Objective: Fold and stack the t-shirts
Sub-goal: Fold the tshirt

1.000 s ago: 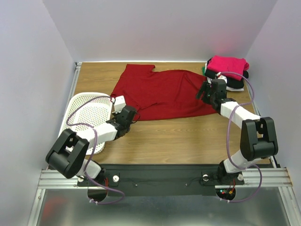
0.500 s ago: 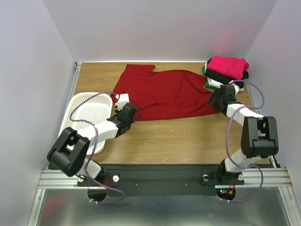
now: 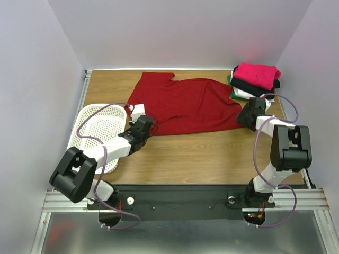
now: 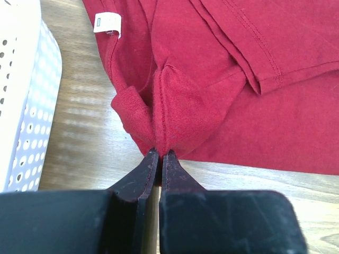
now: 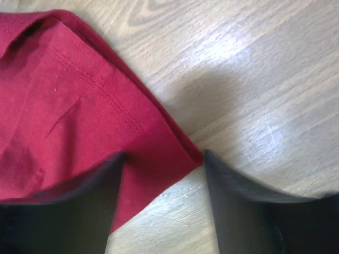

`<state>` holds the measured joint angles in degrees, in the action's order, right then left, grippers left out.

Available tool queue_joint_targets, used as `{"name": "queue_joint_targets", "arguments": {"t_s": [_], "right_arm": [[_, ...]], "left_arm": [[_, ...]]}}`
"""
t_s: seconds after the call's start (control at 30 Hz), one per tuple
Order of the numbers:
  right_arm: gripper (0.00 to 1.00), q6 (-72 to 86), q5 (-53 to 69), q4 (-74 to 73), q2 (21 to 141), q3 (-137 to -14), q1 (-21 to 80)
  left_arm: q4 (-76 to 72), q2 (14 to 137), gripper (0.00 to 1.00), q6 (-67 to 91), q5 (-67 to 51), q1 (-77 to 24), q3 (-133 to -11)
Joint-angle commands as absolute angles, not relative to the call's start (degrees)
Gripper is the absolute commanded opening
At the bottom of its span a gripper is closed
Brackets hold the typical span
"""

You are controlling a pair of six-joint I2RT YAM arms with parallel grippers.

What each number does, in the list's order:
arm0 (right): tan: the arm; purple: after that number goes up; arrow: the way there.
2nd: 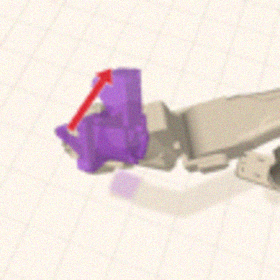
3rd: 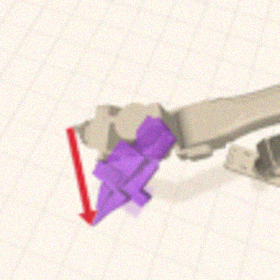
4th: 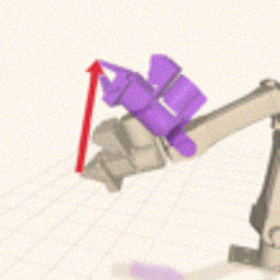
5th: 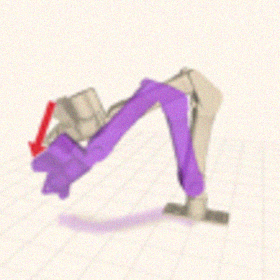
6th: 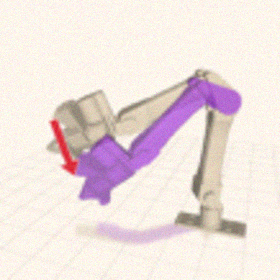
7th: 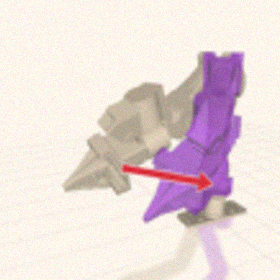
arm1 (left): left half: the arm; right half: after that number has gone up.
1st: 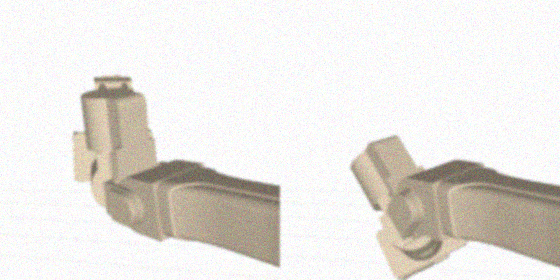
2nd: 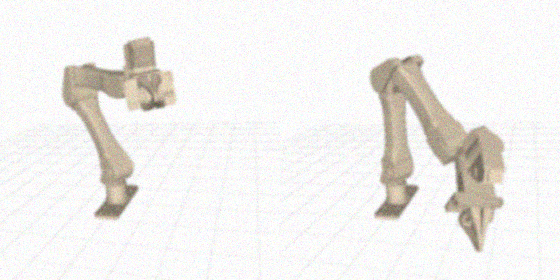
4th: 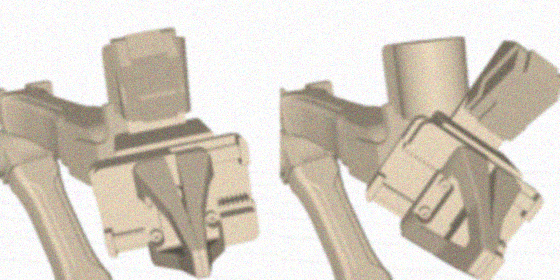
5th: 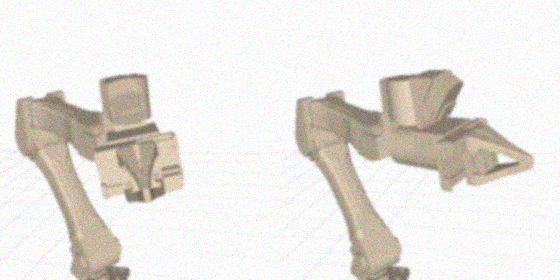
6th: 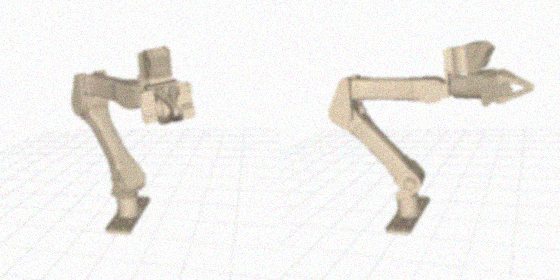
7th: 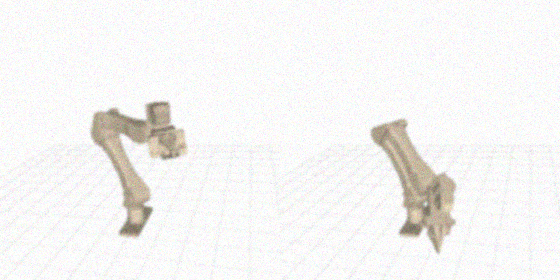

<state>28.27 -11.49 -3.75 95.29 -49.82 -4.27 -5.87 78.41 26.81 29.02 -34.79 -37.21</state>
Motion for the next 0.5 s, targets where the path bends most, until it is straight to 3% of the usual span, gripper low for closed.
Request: {"name": "queue_joint_targets", "arguments": {"t_s": [0.0,0.03,0.07,0.13,0.17,0.2,0.47], "right_arm": [[0.55,28.7,-13.1,-4.0,96.6,-50.8,-5.1],[0.49,28.7,-13.7,-4.3,96.4,-50.8,-5.1],[0.36,28.6,-14.3,-4.5,96.3,-50.7,-5.1],[0.22,28.4,-16.7,-5.5,95.8,-50.7,-5.1],[0.06,28.3,-17.5,-5.9,95.7,-50.6,-5.2],[0.00,28.1,-18.0,-6.2,95.5,-50.7,-5.3],[0.00,27.3,-24.9,-9.4,91.6,-49.9,-7.9]], "left_arm": [[-5.5,75.7,0.01,26.0,29.4,-34.9,-38.5],[-5.5,75.4,0.01,26.0,29.4,-34.9,-38.5],[-5.4,75.4,0.01,25.9,29.4,-34.9,-38.6],[-5.2,75.0,0.01,25.8,29.2,-34.9,-38.8],[-5.1,75.1,0.01,25.8,29.0,-34.9,-38.9],[-4.7,74.9,0.01,25.7,28.8,-34.9,-38.9],[-2.0,72.8,0.00,25.1,27.7,-34.9,-39.5]]}}
